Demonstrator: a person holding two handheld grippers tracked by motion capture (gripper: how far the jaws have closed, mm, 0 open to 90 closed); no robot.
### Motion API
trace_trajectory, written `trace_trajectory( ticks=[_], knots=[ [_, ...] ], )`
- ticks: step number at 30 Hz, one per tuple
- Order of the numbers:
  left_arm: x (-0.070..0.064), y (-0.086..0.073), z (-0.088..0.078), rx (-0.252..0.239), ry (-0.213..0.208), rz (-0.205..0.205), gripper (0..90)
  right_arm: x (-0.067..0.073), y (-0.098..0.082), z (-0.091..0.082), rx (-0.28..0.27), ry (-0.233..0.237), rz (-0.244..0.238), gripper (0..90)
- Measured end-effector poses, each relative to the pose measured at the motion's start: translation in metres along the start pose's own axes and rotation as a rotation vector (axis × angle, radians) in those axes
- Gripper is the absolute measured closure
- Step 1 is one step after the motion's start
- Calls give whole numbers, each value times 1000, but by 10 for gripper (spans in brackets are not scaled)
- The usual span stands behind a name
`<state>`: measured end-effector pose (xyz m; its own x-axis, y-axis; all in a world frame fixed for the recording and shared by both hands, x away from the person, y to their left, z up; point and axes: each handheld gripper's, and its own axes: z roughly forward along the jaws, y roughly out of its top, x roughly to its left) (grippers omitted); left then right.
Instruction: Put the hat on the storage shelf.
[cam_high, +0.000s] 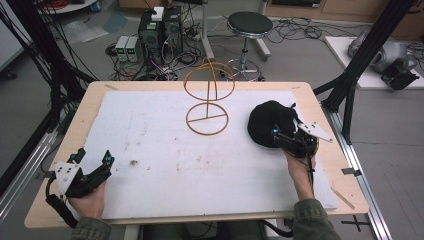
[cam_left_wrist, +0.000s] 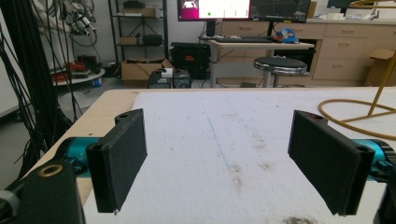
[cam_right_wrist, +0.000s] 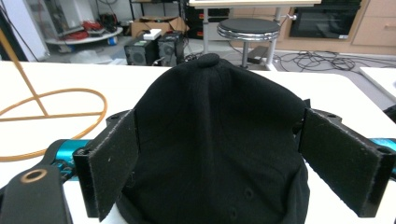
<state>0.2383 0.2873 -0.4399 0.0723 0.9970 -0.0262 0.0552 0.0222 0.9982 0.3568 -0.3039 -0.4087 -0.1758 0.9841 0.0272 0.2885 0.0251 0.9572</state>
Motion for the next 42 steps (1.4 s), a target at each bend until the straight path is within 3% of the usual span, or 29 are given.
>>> trace_trajectory(
  ticks=[7, 18, 23, 25, 34, 39, 40, 42],
  knots=[
    [-3, 0, 3, 7, -12, 5, 196, 9, 4, 23, 60, -37, -41, 121],
    [-3, 0, 3, 2, -12, 0, 196, 14, 10, 46, 140, -40, -41, 121],
    [-2, 0, 3, 3, -8, 2, 196, 21, 10, 52, 164, -54, -50, 167],
    [-2, 0, 3, 0, -8, 2, 196, 23, 9, 51, 164, -61, -47, 244],
    [-2, 0, 3, 4, -15, 1, 196, 18, 5, 50, 201, -53, 24, 388],
    [-2, 0, 3, 4, -16, -2, 196, 20, 5, 48, 202, -66, 24, 521],
    [-2, 0, 3, 2, -20, -2, 196, 19, 5, 47, 209, -73, 35, 657],
    [-2, 0, 3, 2, -22, -2, 196, 15, 6, 47, 226, -51, 65, 769]
  ],
)
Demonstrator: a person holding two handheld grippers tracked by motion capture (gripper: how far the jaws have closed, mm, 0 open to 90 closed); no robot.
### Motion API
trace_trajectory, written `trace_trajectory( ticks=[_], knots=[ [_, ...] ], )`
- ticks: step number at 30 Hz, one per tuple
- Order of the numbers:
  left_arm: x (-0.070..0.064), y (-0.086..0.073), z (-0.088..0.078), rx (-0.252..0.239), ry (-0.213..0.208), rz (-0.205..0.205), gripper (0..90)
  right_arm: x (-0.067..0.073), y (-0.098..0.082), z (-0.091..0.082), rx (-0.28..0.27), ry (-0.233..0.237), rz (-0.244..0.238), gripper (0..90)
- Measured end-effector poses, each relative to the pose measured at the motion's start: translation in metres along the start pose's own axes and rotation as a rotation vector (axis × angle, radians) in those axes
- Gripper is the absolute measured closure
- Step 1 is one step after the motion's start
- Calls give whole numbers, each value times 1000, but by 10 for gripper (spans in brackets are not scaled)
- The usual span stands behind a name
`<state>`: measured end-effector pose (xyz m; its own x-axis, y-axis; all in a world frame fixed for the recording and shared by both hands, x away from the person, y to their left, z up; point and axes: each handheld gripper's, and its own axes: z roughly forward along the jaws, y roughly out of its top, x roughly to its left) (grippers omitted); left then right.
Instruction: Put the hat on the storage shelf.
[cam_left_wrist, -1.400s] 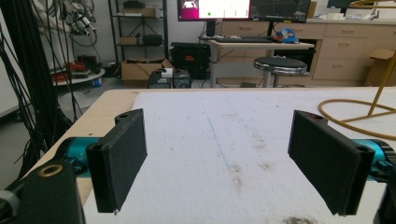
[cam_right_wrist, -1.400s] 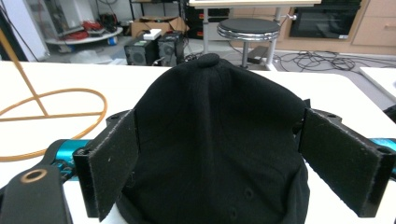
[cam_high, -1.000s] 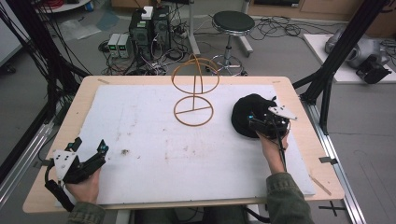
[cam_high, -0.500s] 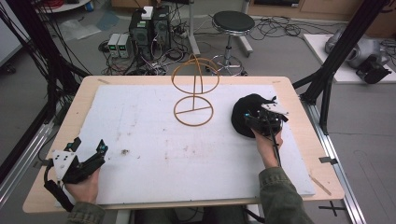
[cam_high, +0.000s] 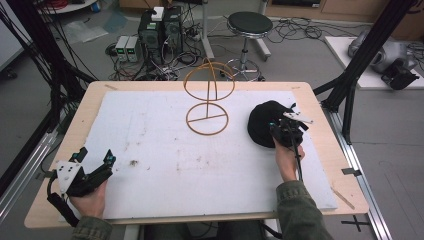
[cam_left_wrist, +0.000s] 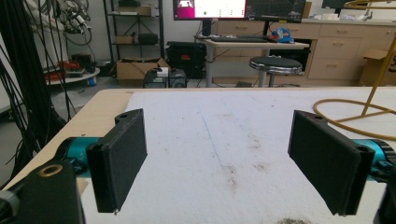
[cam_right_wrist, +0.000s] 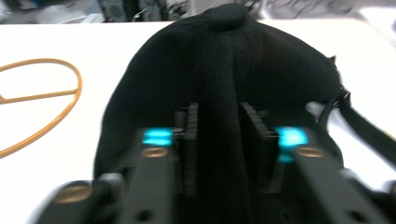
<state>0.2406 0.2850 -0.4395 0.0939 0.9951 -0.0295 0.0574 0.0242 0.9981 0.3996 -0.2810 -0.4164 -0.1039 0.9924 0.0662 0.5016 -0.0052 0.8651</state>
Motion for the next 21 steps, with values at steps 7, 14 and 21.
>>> trace_trajectory(
  ticks=[7, 14, 21],
  knots=[
    [0, 0, 0, 2, 0, 2, 196, 2, -3, -2, -19, -18, -32, 872],
    [1, 0, 0, 1, 1, -3, 196, 1, -4, -3, -34, -12, -32, 871],
    [0, 0, 0, 3, 1, 0, 196, 2, -3, -6, -51, -13, -36, 872]
  ],
)
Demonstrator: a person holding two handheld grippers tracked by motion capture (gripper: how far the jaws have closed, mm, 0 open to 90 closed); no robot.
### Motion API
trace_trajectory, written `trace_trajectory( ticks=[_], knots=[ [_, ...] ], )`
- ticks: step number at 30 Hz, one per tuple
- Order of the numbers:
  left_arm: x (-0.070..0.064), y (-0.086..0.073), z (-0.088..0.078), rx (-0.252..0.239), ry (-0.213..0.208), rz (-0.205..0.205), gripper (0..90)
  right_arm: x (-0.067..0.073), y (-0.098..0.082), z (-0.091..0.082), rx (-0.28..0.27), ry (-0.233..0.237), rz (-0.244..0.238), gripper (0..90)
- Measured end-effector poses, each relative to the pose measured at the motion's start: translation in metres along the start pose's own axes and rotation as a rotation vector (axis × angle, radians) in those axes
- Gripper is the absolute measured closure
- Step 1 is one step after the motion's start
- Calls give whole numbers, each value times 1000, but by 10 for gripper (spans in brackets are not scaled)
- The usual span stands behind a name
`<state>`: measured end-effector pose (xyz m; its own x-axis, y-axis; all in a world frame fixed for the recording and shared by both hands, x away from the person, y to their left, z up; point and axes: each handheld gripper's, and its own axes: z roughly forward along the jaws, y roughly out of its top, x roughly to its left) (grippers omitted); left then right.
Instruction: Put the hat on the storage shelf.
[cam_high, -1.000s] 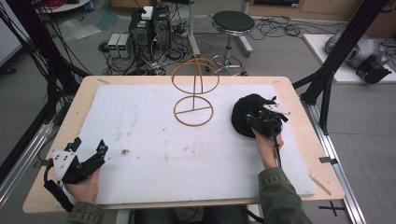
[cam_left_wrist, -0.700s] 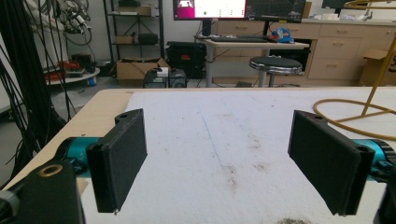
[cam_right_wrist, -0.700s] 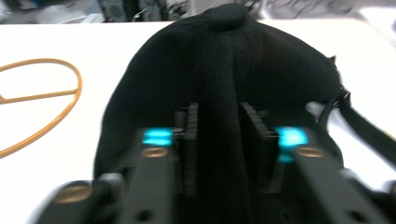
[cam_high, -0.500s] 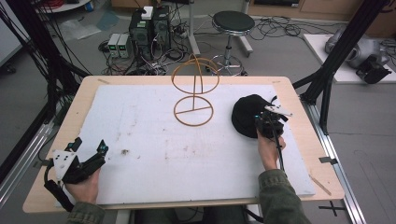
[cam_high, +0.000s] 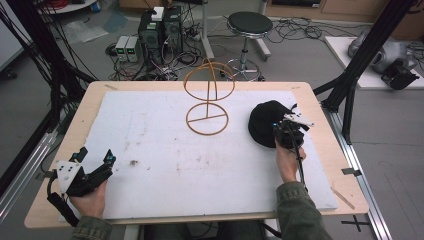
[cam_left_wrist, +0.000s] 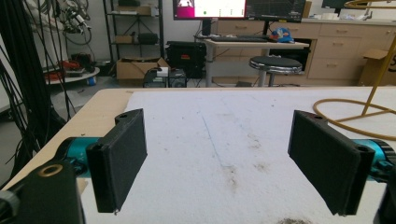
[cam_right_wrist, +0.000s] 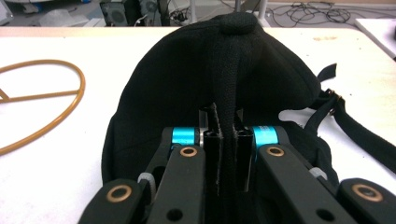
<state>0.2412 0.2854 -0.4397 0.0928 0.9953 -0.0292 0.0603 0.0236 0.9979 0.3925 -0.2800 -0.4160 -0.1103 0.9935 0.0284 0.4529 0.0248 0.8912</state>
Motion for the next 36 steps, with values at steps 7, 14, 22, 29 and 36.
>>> trace_trajectory(
  ticks=[7, 14, 22, 29, 36],
  knots=[
    [0, 0, 0, 3, -2, -1, 196, 0, 5, -11, -59, -11, -1, 872],
    [-1, -1, 2, 9, -16, -6, 193, 2, 17, -27, -185, 10, -22, 872],
    [0, -1, 2, 9, -14, -9, 193, 10, 38, -49, -356, 37, -62, 872],
    [1, -2, 4, 6, -38, -11, 191, 19, 49, -59, -415, 63, -60, 872],
    [-1, -2, 7, 14, -37, -12, 191, 25, 67, -79, -516, 96, -38, 872]
  ],
)
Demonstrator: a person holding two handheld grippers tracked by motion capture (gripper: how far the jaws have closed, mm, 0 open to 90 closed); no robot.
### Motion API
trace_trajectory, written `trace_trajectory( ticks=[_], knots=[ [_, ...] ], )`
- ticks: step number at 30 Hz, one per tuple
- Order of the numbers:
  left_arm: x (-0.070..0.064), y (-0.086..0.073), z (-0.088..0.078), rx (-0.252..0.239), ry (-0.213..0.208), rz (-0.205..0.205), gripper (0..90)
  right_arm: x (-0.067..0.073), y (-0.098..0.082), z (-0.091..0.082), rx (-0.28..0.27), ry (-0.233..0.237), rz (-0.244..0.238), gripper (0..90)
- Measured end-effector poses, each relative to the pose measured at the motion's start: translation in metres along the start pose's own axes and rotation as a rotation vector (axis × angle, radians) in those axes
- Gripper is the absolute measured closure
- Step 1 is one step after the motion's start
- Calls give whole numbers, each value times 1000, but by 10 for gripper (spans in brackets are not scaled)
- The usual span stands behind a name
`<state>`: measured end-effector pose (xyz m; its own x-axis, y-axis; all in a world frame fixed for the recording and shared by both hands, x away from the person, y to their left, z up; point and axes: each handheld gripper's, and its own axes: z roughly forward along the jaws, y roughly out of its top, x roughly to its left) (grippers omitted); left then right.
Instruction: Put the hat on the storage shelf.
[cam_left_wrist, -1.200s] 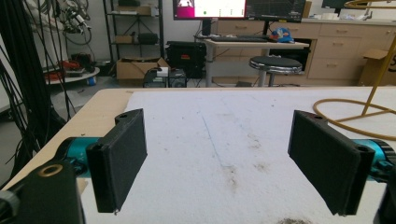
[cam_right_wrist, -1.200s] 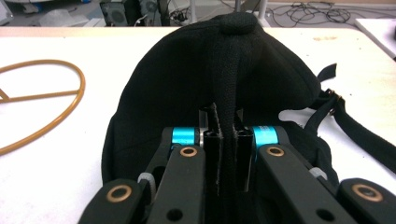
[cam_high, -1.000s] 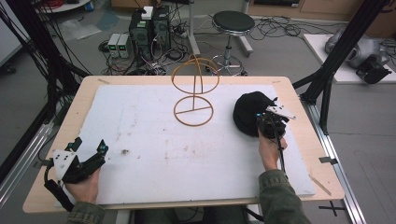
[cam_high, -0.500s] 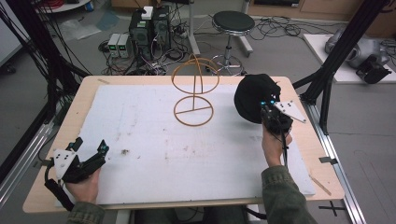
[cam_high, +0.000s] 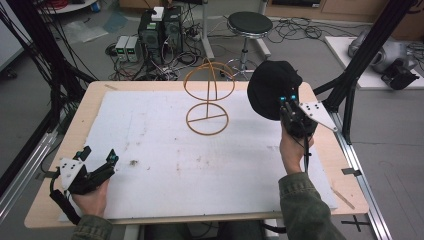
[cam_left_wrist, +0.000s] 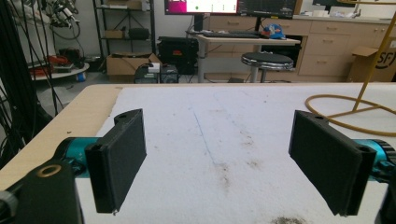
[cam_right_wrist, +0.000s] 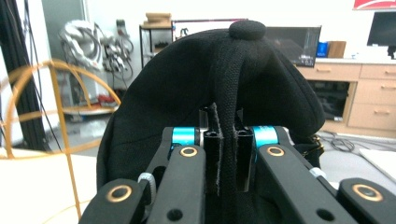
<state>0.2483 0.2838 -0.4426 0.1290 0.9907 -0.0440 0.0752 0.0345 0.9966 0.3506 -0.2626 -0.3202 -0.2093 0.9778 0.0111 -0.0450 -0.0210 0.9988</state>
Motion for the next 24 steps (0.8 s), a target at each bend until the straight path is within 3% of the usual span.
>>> trace_trajectory(
  ticks=[12, 24],
  knots=[
    [-2, 0, 2, -1, -8, -2, 191, 0, 6, 3, -9, 11, 17, 872],
    [-2, 0, 1, -2, -7, -8, 191, 22, 27, 21, -22, 72, 50, 872]
  ],
)
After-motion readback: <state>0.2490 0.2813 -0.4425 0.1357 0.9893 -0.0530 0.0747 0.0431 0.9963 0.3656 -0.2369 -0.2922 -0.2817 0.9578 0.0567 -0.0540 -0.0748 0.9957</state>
